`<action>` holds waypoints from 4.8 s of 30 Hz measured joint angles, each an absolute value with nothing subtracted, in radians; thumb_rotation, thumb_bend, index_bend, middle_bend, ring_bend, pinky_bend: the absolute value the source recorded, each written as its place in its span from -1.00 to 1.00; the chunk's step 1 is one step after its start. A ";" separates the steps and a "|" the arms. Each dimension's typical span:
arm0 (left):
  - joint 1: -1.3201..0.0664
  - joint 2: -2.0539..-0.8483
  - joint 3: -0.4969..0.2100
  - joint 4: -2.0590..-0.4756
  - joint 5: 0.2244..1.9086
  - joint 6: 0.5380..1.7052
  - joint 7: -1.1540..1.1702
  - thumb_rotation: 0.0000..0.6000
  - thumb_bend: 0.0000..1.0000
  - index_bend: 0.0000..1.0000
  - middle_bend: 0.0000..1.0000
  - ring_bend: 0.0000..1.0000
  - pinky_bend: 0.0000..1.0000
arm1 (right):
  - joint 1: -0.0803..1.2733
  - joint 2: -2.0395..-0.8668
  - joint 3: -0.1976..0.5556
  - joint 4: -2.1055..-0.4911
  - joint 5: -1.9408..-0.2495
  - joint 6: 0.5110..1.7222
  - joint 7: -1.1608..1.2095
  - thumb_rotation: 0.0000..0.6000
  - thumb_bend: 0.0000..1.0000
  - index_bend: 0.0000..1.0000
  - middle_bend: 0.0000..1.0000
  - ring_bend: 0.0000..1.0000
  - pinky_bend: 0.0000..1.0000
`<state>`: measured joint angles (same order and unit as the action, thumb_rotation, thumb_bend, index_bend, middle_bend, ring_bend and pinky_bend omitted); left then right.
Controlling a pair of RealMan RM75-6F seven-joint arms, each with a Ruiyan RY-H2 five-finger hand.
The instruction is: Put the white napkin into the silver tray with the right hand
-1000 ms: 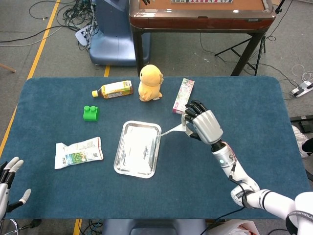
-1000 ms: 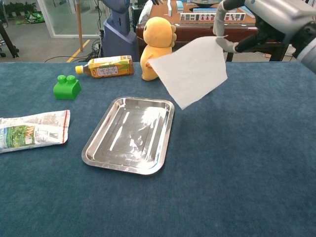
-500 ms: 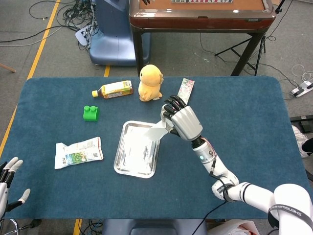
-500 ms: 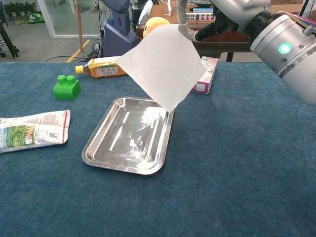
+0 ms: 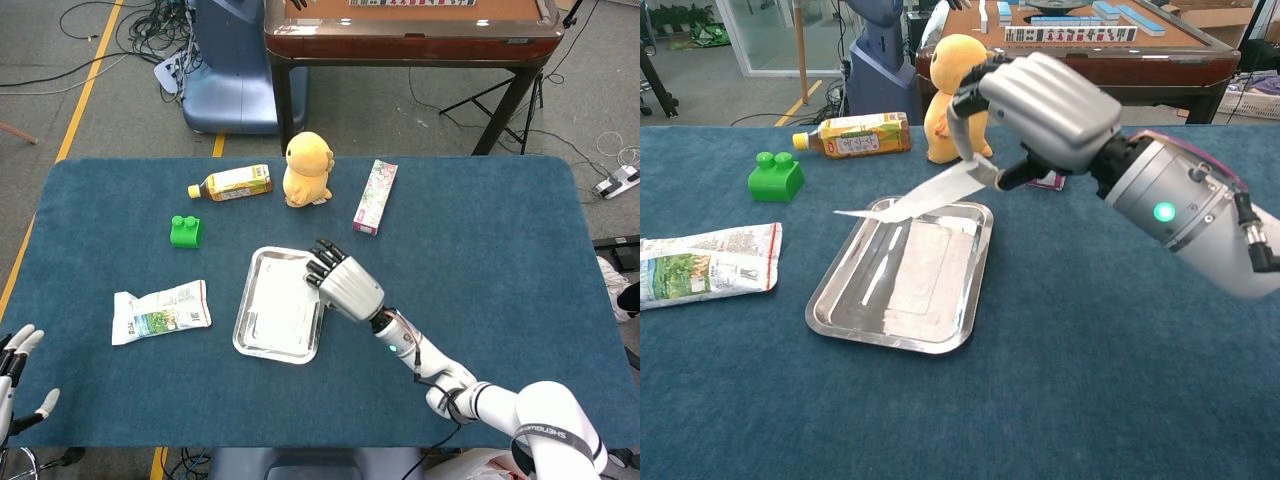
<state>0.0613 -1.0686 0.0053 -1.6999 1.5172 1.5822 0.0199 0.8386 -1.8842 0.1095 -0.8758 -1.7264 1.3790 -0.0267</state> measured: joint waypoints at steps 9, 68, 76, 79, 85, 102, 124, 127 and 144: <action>0.062 -1.066 0.008 -1.704 1.521 1.582 0.023 1.00 -0.51 -0.73 -0.84 -0.95 -1.00 | 0.808 -1.909 0.058 -0.876 -1.728 1.335 -0.063 1.00 -0.06 0.40 -0.05 -0.48 -0.56; 0.079 -1.060 0.013 -1.677 1.525 1.598 -0.014 1.00 -0.51 -0.73 -0.84 -0.95 -1.00 | 0.799 -2.002 0.099 -0.971 -1.588 1.113 -0.313 1.00 -0.57 0.29 -0.16 -0.49 -0.56; 0.079 -1.057 0.013 -1.683 1.525 1.597 -0.008 1.00 -0.51 -0.73 -0.84 -0.95 -1.00 | 0.799 -2.004 0.113 -0.986 -1.571 1.105 -0.318 1.00 -0.89 0.15 -0.22 -0.53 -0.56; 0.080 -1.055 0.013 -1.683 1.525 1.599 -0.008 1.00 -0.51 -0.73 -0.84 -0.95 -1.00 | 0.804 -2.010 0.115 -0.989 -1.572 1.103 -0.320 1.00 -0.93 0.14 -0.23 -0.53 -0.56; 0.082 -1.055 0.012 -1.686 1.524 1.600 -0.005 1.00 -0.51 -0.73 -0.84 -0.95 -1.00 | 0.807 -2.010 0.117 -1.005 -1.572 1.101 -0.314 1.00 -0.96 0.13 -0.24 -0.54 -0.56; 0.083 -1.053 0.014 -1.698 1.528 1.600 0.010 1.00 -0.51 -0.73 -0.84 -0.95 -1.00 | 0.802 -1.951 0.133 -1.088 -1.535 1.074 -0.331 1.00 -1.00 0.03 -0.29 -0.59 -0.56; 0.080 -1.047 0.010 -1.719 1.536 1.605 0.026 1.00 -0.51 -0.73 -0.84 -0.95 -1.00 | 0.775 -1.739 0.141 -1.335 -1.479 1.029 -0.344 1.00 -0.53 -0.03 -0.32 -0.60 -0.56; 0.080 -1.048 0.010 -1.719 1.537 1.607 0.025 1.00 -0.51 -0.73 -0.84 -0.95 -1.00 | 0.775 -1.716 0.143 -1.354 -1.475 1.027 -0.344 1.00 -0.24 -0.03 -0.29 -0.50 -0.56; 0.058 -1.056 -0.014 -1.703 1.538 1.602 0.009 1.00 -0.51 -0.73 -0.84 -0.95 -1.00 | 0.580 -1.432 0.117 -1.549 -1.457 1.261 -0.411 1.00 -0.13 -0.13 -0.23 -0.38 -0.41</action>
